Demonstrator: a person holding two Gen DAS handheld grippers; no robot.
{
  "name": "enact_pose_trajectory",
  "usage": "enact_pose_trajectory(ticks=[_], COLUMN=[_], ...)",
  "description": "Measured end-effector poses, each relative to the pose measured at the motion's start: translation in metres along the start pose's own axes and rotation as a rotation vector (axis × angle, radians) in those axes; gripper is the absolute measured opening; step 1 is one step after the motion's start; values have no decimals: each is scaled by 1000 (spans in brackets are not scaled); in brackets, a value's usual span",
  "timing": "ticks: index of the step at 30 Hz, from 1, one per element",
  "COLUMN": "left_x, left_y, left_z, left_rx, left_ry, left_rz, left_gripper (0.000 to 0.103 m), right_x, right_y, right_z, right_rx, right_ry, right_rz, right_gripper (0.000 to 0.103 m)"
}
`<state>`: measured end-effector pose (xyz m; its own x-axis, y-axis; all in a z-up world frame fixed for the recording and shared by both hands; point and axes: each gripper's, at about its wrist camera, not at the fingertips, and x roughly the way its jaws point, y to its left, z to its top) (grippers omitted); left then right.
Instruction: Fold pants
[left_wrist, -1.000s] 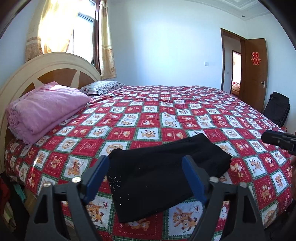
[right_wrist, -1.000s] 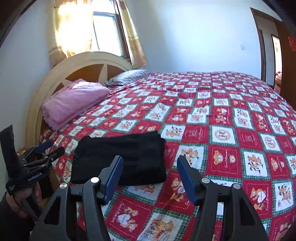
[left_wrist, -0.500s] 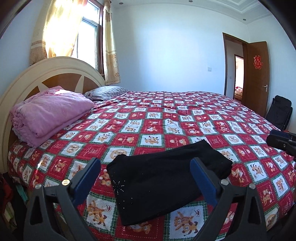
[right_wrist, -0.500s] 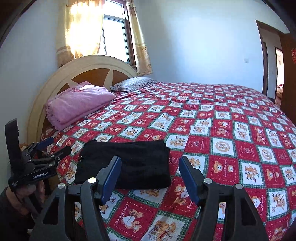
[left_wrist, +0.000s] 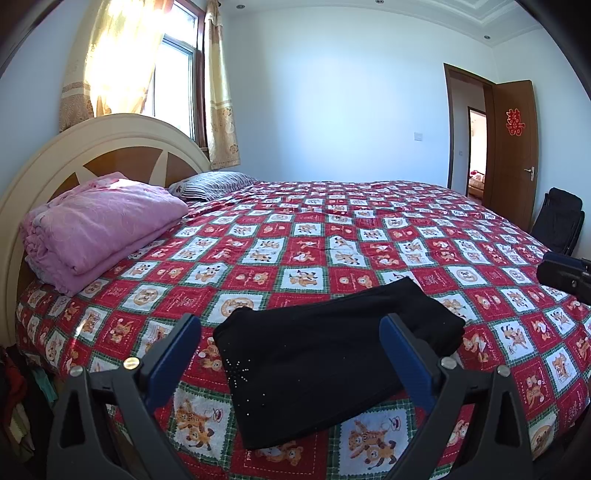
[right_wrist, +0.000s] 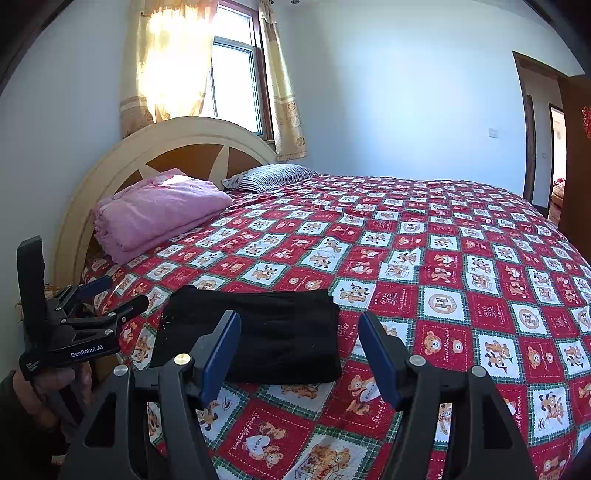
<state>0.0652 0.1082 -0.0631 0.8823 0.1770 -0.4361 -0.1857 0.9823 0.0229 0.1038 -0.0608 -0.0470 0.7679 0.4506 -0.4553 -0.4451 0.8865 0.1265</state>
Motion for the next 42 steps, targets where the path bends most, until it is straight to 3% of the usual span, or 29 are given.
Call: enact_pose_trajectory(ticks=[42], left_x=[7], left_y=[-2], left_z=[-1], left_rx=[14], left_ry=[24], left_rz=[15], left_gripper=[103], right_x=[-3], right_y=[0], right_z=[0], right_rx=[2], right_ry=[-14], right_rz=[-27], right_gripper=[70])
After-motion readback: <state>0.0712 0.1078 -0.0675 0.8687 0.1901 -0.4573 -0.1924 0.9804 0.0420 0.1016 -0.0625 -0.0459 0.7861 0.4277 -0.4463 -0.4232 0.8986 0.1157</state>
